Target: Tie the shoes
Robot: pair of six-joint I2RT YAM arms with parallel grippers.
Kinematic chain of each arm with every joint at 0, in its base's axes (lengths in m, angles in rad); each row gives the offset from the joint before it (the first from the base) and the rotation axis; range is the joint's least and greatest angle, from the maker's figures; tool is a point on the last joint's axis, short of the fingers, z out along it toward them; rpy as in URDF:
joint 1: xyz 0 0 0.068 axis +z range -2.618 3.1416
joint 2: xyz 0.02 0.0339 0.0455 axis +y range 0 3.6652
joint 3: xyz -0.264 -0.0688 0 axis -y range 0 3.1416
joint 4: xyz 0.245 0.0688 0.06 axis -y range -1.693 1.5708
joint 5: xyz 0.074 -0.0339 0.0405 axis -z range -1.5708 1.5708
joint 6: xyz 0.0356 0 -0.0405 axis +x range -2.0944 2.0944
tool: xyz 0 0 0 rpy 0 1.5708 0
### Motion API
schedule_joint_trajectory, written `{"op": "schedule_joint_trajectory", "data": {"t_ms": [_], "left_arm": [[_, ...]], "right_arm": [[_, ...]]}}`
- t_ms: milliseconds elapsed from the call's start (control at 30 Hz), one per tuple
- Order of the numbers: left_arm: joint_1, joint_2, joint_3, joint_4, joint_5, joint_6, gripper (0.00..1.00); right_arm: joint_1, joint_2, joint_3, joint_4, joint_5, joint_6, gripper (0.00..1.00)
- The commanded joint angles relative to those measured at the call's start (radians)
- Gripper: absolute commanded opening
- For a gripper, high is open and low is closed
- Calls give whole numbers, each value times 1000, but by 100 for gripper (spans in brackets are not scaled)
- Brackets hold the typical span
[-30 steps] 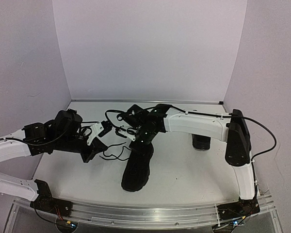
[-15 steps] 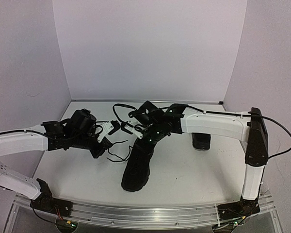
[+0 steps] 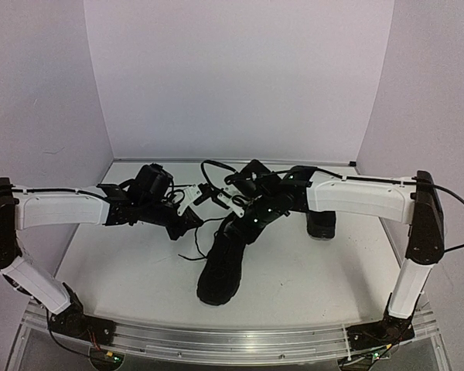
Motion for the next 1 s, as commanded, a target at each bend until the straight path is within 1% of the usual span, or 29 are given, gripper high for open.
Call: {"op": "schedule_joint_trajectory", "data": {"t_ms": [0, 133, 233, 367, 467, 533, 633, 900, 967], "left_arm": [[-16, 31, 69, 108, 89, 48, 0], [-16, -79, -18, 104, 24, 3, 0], [-14, -197, -109, 104, -25, -31, 0], [5, -334, -209, 94, -69, -35, 0], [29, -382, -231, 102, -70, -26, 0], [35, -371, -226, 119, -67, -25, 0], [43, -308, -225, 210, -63, -63, 0], [47, -72, -136, 406, 126, -172, 0], [47, -36, -130, 445, 178, -181, 0]], "right_arm": [[50, -64, 8, 126, -57, -67, 0], [50, -66, 5, 132, -25, -63, 0], [51, -73, -20, 163, -2, -60, 0], [49, -122, -118, 289, 0, -56, 0], [48, -151, -167, 365, -15, -71, 0], [48, -164, -195, 400, -19, -84, 0], [47, -183, -240, 450, -24, -107, 0], [48, -217, -308, 515, -40, -135, 0], [48, -226, -323, 529, -44, -145, 0]]}}
